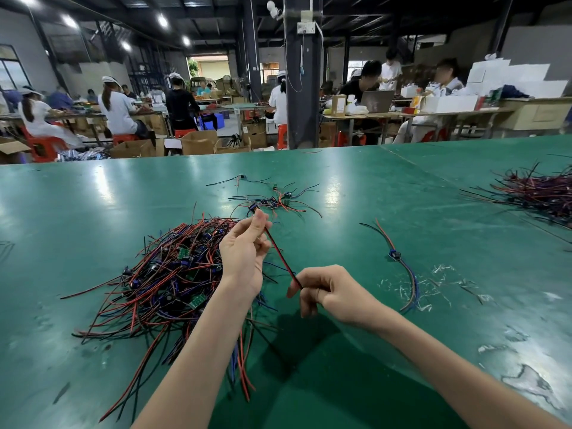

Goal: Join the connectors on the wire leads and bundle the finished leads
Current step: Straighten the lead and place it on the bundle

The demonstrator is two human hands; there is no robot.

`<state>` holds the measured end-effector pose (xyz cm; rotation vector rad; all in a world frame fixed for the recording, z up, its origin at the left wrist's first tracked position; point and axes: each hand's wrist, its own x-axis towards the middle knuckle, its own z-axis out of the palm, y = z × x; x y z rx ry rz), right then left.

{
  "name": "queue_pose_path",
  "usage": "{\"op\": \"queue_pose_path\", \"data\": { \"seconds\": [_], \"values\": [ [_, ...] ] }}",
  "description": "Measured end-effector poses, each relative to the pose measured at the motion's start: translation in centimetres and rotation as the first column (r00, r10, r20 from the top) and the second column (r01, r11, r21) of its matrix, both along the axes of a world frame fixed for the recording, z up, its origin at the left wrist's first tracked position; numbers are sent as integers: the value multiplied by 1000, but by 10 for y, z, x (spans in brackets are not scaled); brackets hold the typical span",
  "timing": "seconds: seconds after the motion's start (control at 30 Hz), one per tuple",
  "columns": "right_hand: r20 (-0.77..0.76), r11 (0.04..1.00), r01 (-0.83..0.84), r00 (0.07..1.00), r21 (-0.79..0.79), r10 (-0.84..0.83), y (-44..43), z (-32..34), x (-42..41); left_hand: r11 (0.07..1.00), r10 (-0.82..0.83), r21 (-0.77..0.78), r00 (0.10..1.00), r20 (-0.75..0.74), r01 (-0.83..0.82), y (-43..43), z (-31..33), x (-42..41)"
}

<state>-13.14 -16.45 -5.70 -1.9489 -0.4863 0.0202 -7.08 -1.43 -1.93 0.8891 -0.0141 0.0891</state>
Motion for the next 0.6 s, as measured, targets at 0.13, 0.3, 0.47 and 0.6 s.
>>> {"op": "queue_pose_path", "data": {
  "seconds": [0.13,0.3,0.47,0.6],
  "values": [
    [125,998,8,992,64,-16,7,5,-9,998,58,40,998,-8,-57,1,-3,2],
    [79,999,-17,997,50,13,8,7,-11,997,62,43,998,20,-63,-1,-2,2],
    [131,995,-27,991,98,14,9,10,-14,995,76,67,996,36,-79,-1,-3,1],
    [75,999,-35,997,40,32,7,5,-10,994,78,80,997,20,-79,-1,-4,2]
  ]
}}
